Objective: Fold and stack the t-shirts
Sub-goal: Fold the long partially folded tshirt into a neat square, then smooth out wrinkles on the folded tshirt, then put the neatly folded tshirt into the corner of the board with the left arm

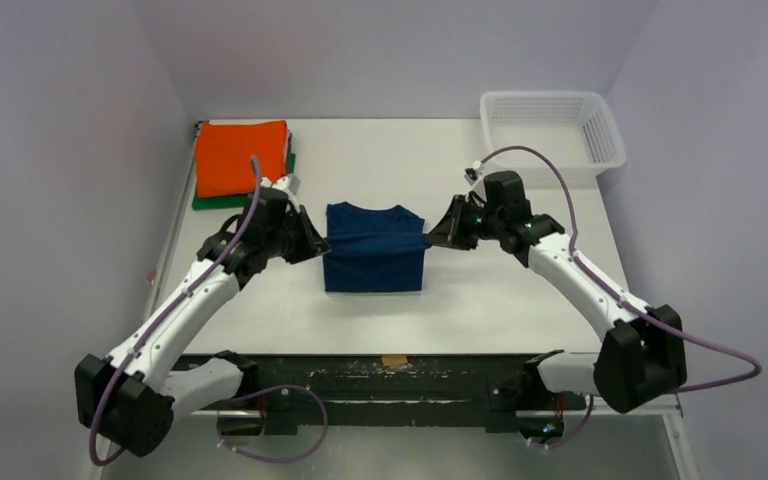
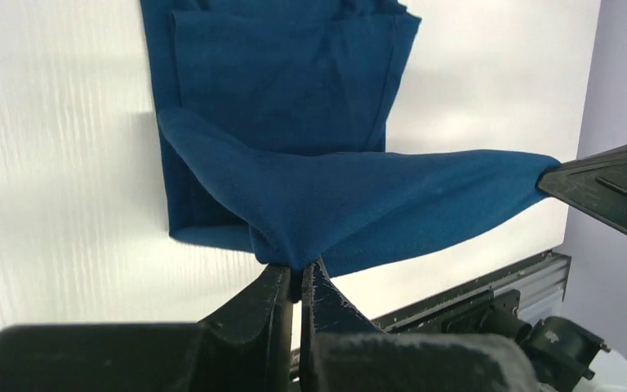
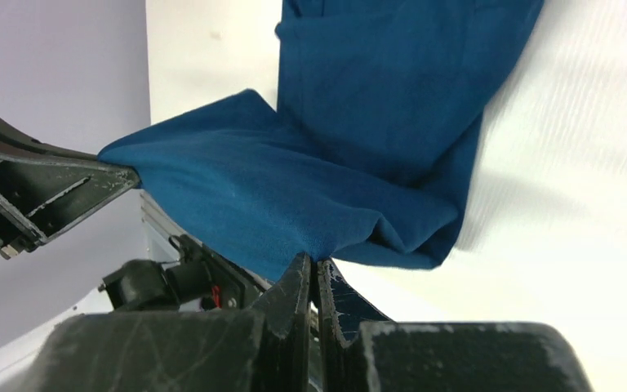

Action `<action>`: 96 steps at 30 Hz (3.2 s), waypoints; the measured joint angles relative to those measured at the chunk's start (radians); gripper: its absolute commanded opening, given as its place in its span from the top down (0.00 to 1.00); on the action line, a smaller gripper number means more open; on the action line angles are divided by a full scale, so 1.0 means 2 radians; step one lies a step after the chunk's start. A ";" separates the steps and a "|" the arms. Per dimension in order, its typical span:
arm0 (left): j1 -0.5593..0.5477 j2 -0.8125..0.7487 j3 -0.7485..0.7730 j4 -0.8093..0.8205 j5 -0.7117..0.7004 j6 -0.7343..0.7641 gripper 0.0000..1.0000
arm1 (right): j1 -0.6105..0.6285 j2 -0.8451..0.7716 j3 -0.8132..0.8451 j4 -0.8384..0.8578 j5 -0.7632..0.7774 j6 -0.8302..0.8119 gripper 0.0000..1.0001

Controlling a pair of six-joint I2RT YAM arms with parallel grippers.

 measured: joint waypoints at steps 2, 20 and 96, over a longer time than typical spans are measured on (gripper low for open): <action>0.016 0.042 0.022 0.005 0.011 0.012 1.00 | -0.011 0.034 0.021 0.005 -0.005 -0.006 1.00; 0.123 0.380 0.236 0.034 0.130 0.045 1.00 | -0.060 0.302 0.197 0.038 -0.019 -0.010 1.00; 0.114 0.388 0.256 -0.018 0.068 0.075 0.00 | -0.047 -0.130 -0.096 0.001 0.206 -0.035 0.55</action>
